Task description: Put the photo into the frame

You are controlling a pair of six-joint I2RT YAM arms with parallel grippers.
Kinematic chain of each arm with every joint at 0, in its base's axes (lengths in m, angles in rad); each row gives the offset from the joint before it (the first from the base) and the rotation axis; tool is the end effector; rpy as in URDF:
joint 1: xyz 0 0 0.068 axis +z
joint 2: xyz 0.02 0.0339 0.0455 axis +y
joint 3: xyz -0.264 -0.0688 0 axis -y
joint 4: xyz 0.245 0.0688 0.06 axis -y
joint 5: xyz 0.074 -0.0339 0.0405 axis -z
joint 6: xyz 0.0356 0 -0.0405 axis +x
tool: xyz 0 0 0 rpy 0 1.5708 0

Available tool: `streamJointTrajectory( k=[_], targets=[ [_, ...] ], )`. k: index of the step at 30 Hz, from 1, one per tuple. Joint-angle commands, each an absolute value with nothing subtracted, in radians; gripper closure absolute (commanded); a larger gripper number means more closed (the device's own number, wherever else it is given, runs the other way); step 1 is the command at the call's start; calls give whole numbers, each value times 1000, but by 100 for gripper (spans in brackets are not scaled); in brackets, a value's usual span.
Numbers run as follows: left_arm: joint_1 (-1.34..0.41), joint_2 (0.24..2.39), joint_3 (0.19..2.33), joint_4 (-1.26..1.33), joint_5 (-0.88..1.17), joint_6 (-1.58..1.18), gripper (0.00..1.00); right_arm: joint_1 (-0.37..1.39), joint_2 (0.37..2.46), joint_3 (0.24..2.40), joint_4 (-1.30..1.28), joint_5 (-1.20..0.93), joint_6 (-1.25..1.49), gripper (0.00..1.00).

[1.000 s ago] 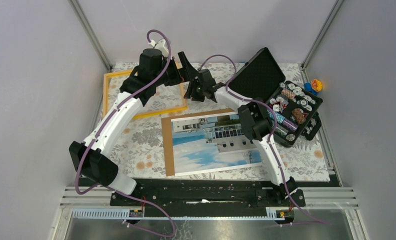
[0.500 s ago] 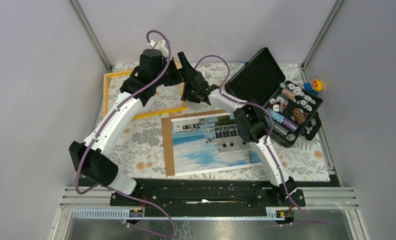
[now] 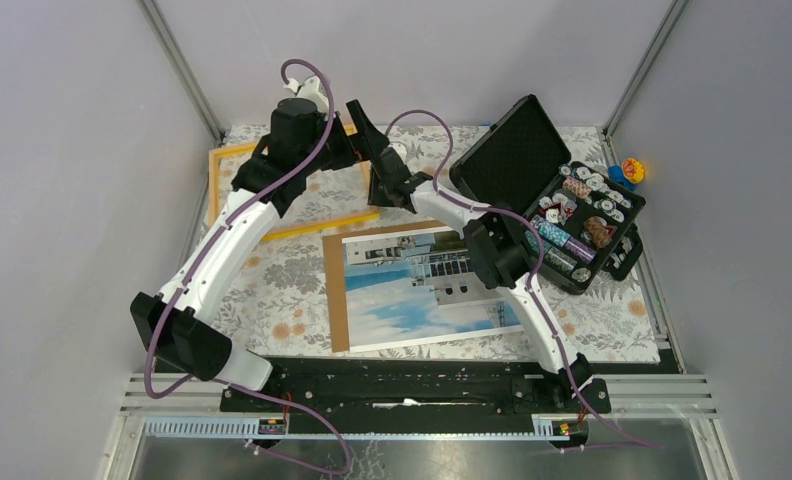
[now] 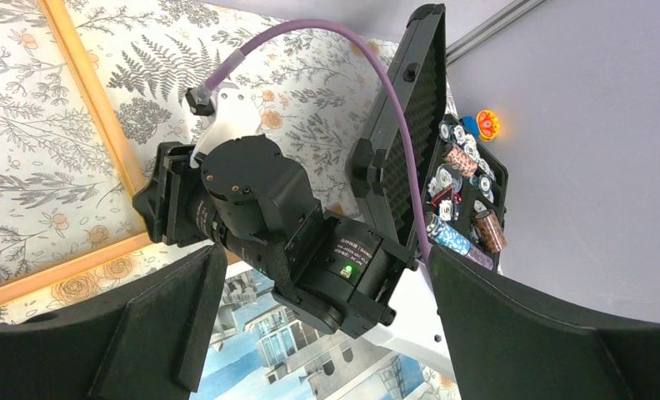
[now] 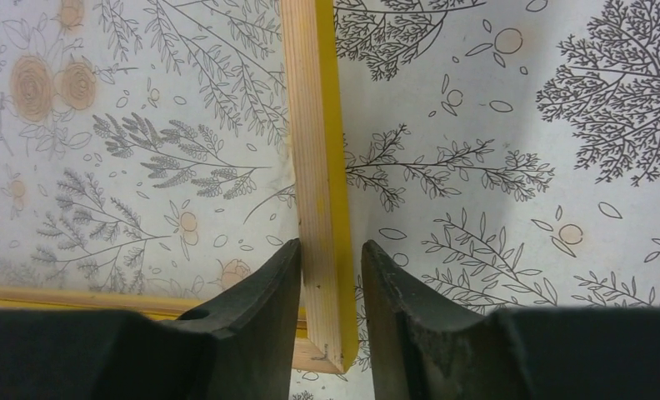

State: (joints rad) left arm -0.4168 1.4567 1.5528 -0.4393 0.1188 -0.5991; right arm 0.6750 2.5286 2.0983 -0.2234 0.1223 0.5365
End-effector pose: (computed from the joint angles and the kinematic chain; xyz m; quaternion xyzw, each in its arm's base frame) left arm 0.3010 -0.1379 0.4222 -0.0402 0.8158 -0.3221 0.4788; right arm 0.4480 0.3531 0.1512 -0.0349 0.8947 0.2065 0.3944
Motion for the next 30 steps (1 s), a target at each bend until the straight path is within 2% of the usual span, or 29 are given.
streamJointTrajectory(
  k=[1,5,8,15,17,18,20,23,30],
  targets=[
    [-407,1413,1549,-387,83,-580,1,670,2507,2022,-295,207,565,64],
    [-405,1415,1548,-386,92,-581,1,669,2425,1867,-197,261,633,72],
    [-405,1418,1546,-387,84,-581,1,669,2392,1804,-172,299,667,82],
    [-405,1421,1549,-385,91,-580,1,669,2353,1732,-112,304,695,80],
    [-405,1419,1546,-385,81,-578,1,669,2341,1727,-104,286,675,76],
    [-404,1419,1546,-386,79,-578,1,669,2328,1719,-86,261,663,71],
    [-405,1419,1549,-387,82,-577,1,666,2298,1722,-77,213,639,54],
    [-404,1413,1546,-388,62,-571,1,664,2230,1726,-95,178,598,38],
    [-378,1402,1559,-410,5,-550,1,637,2015,1618,-117,38,530,26]
  ],
)
